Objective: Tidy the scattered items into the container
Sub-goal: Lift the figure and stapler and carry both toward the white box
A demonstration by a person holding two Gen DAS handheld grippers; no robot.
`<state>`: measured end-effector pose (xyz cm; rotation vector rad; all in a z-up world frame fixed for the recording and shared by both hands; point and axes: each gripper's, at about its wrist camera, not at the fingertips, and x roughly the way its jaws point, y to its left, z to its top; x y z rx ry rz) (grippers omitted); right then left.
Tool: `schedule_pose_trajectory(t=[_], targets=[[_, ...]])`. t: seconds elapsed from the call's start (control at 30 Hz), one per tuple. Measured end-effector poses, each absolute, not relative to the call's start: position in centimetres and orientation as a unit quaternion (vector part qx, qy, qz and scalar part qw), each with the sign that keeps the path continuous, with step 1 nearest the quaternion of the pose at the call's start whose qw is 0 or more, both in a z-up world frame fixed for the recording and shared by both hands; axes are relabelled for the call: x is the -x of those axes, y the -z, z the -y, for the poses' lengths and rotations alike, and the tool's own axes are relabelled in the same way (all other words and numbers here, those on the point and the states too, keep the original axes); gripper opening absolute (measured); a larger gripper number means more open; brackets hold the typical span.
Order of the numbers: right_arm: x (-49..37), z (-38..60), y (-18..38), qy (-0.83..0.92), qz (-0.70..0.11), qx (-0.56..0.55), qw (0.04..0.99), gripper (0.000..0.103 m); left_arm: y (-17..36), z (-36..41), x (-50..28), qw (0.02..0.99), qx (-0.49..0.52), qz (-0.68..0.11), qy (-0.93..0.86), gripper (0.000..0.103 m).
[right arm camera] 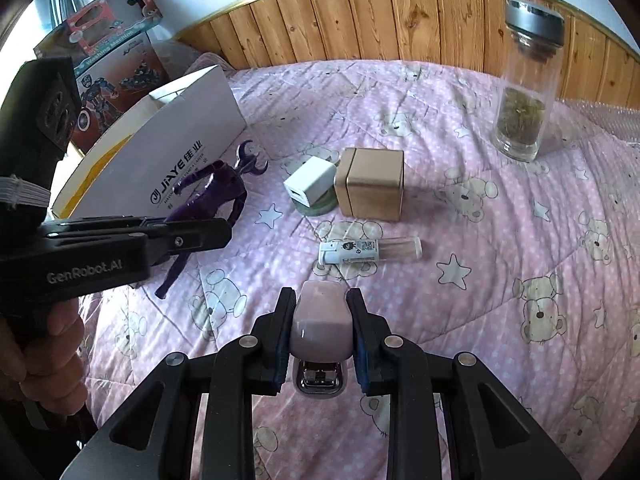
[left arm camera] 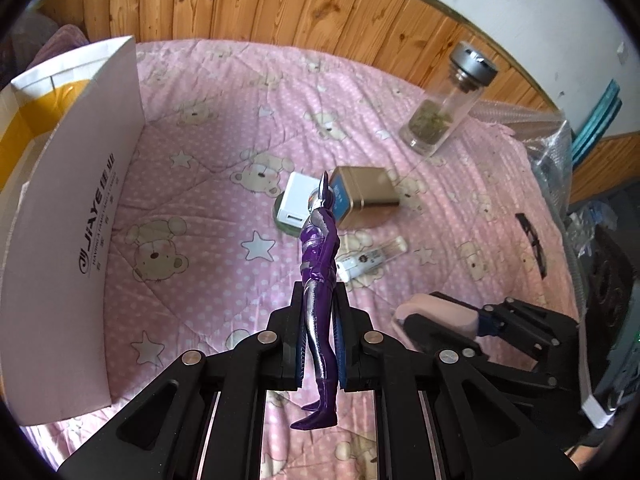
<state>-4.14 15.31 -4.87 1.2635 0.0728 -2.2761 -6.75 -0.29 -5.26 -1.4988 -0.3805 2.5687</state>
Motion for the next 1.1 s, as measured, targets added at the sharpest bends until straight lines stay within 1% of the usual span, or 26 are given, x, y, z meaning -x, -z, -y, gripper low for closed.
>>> schedule_pose_trajectory(t=[0.87, 1.1], targets=[[2.2, -14.4, 2.6, 0.865, -0.048, -0.423, 0.267, 0.027, 0.9, 3.4, 3.3, 0.057, 0.454, 0.157, -0.875, 0.011], [1.0, -14.3, 2.2, 0.868, -0.044, -0.418, 0.263, 0.027, -0.5, 4.8, 2.2, 0.057, 0.440, 0.177, -0.878, 0.011]])
